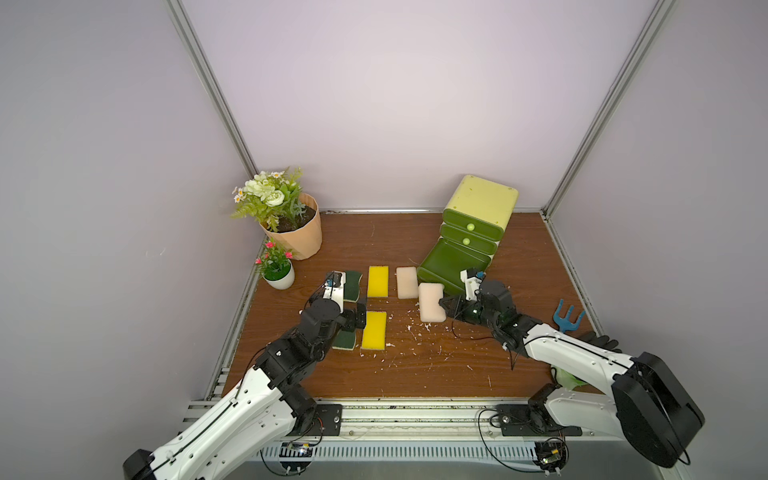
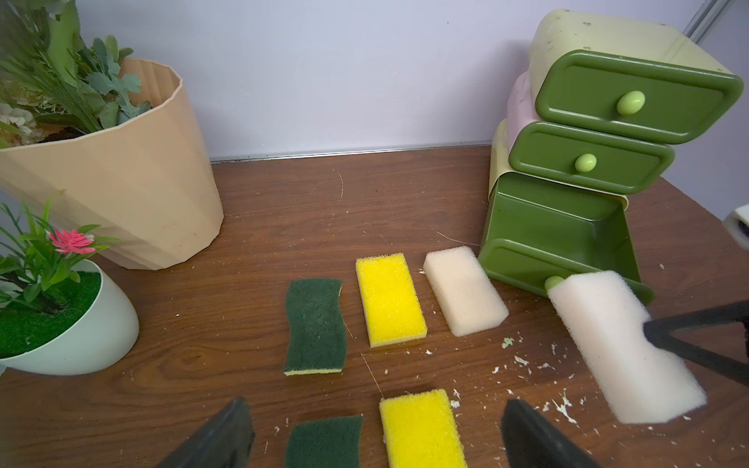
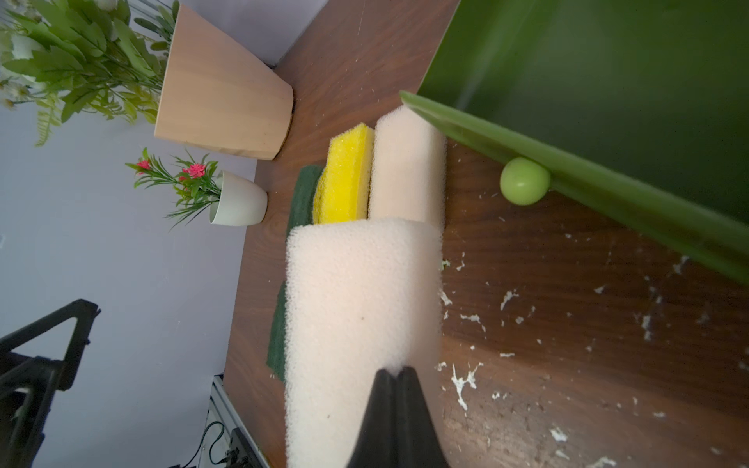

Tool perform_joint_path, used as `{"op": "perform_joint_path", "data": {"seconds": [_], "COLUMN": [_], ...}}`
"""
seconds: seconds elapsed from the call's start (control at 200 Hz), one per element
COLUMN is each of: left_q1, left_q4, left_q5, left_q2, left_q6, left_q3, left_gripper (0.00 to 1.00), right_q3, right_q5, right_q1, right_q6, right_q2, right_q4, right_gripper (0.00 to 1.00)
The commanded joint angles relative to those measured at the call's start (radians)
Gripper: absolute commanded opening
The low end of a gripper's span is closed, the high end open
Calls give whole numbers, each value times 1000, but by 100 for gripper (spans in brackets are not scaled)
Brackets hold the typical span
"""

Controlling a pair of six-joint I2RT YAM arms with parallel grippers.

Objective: Take the sponge out of the drawer
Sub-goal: Place the sponge at the center of the board.

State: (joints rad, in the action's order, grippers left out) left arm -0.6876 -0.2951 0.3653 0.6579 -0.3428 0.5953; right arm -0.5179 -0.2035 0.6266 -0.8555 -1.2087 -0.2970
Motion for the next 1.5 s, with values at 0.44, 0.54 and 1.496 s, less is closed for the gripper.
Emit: {"op": "perform_joint_path", "data": {"seconds": [0.44,0.54,1.496], "left_q1": [8,8,8], "left_q4": [16,14,11], "left_q5": [15,15,16], "left_q2": [-4,-2,0], "left_q6": [9,10,9], "left_q3": [-8,-8,-8], "left_gripper": [98,98,98], "right_q3": [26,18,-22], "right_q5": [163,171,184], "right_q1": [198,222,313], "right_q6": [-98,-103,-186], "right_q2": [-38,-65,-211], "right_q4": [-28,-30,-99], "right_gripper": [0,0,31]}}
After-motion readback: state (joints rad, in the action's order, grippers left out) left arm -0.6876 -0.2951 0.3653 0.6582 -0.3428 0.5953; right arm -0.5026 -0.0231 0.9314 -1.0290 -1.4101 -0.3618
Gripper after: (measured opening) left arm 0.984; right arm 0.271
